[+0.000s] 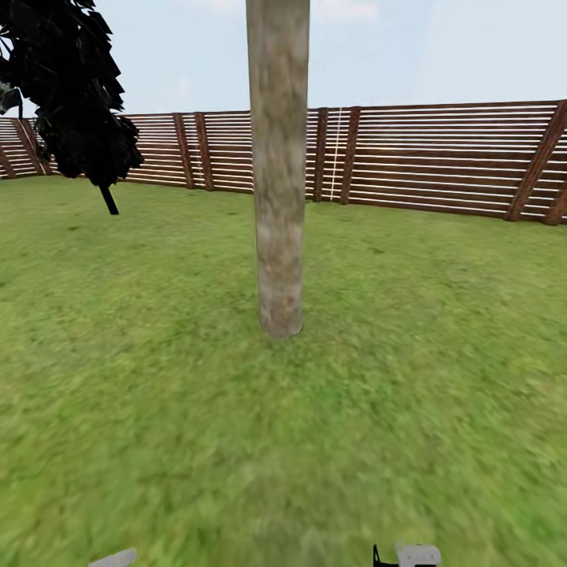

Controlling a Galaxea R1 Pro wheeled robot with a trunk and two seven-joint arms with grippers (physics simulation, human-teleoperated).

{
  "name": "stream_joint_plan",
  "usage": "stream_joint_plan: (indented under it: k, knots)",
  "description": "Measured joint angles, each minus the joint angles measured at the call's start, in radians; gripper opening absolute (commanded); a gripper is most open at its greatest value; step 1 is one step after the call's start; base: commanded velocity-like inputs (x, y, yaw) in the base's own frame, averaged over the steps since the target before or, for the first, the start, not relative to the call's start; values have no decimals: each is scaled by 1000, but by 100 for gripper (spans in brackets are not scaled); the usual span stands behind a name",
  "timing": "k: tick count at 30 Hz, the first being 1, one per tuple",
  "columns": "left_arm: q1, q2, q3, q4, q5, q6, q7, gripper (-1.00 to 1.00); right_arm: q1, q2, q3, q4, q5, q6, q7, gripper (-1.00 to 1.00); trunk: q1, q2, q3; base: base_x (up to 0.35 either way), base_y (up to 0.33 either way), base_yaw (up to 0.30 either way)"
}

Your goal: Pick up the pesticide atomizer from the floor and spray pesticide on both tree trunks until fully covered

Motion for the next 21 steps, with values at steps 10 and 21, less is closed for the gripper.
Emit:
stream_joint_plan:
  k: [10, 21]
  knots:
    - [1, 27, 3, -5, 0, 1, 7, -100, 0, 2, 0, 0, -1, 1, 1, 100, 0, 0, 0, 339, 0, -47]
    - [-15, 28, -23, -39, -86, 8, -47, -100, -2, -5, -1, -95, 2, 5, 3, 100, 0, 0, 0, 333, -40, -127]
